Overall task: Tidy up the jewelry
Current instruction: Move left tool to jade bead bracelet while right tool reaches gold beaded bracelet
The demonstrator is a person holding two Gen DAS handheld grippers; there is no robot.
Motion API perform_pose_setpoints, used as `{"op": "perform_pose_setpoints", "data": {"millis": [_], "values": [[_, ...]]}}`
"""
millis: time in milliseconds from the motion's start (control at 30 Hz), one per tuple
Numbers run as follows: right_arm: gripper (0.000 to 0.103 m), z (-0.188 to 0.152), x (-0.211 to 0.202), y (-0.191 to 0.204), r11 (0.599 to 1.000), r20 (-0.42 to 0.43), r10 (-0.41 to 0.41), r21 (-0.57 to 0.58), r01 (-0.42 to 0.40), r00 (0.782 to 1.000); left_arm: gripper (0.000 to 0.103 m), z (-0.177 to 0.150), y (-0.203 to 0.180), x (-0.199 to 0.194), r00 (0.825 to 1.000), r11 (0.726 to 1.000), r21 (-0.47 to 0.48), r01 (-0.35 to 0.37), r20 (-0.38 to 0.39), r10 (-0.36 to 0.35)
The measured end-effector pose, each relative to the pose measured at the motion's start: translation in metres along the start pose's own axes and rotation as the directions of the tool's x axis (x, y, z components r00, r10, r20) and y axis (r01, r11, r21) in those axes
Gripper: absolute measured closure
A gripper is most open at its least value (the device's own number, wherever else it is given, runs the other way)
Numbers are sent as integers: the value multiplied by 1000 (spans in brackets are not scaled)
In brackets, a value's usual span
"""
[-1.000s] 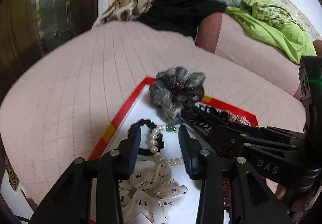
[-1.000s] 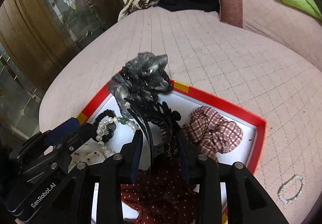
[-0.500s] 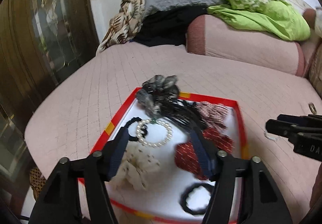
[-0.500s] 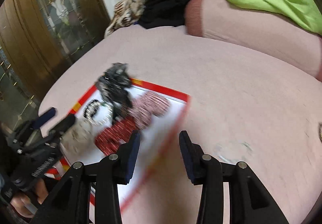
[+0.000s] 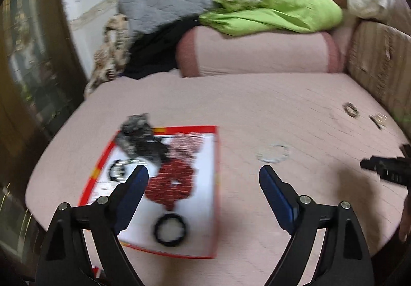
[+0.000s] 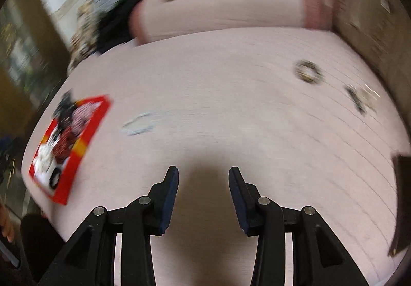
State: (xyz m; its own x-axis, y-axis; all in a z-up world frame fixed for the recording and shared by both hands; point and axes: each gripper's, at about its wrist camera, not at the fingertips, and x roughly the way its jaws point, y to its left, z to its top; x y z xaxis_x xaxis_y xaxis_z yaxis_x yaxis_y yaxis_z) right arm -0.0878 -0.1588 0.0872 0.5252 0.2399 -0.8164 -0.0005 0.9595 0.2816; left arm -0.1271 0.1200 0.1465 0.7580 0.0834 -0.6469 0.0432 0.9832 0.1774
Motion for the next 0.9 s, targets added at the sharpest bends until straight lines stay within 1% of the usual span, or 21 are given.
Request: {"op": "perform_pose_setpoints", "data": {"millis": [100,133,233,267,333,400,467,567,600,633,667,700,733,833,900], "values": [[59,8,-9,-50,994,32,-62,89,58,998,16,8,-24,7,997,998,22,67,-24,-66],[59,11,-11,-63,990,47,-83,114,77,995,16,12,-34,11,995,995,27,98,-37,-97],[59,30,-11,-104,972,81,-142,198,123,987,16,17,-53,26,986,988,26,154,-67,-152],[59,35,-11,-116,967,89,-151,220,129,984,16,20,-61,34,984,986,27,166,-75,-164],[59,49,-5,-134,959,102,-157,253,127,982,16,22,-72,47,983,985,42,167,-85,-163],[59,64,4,-138,958,111,-153,259,120,982,16,24,-79,65,984,987,49,155,-99,-149],[59,77,16,-139,961,114,-151,252,119,982,16,26,-78,81,982,988,36,150,-118,-145],[59,96,41,-137,964,109,-164,229,135,980,16,28,-69,112,975,989,5,148,-170,-145],[59,101,49,-137,964,109,-175,220,148,978,20,28,-67,122,972,989,-2,146,-185,-144],[59,105,57,-139,964,108,-185,212,159,977,27,29,-65,134,967,989,-10,147,-208,-146],[59,110,63,-141,964,107,-194,205,169,975,31,28,-63,143,961,988,-17,155,-230,-155],[59,113,70,-143,964,108,-204,197,180,973,37,28,-63,156,949,984,-28,176,-260,-177],[59,116,75,-146,963,108,-213,191,190,971,41,27,-63,165,942,982,-36,186,-279,-188],[59,127,90,-152,961,108,-228,185,206,968,43,23,-65,189,926,977,-46,208,-313,-211],[59,132,98,-156,958,108,-239,190,216,965,43,22,-69,197,922,976,-38,216,-319,-217]]}}
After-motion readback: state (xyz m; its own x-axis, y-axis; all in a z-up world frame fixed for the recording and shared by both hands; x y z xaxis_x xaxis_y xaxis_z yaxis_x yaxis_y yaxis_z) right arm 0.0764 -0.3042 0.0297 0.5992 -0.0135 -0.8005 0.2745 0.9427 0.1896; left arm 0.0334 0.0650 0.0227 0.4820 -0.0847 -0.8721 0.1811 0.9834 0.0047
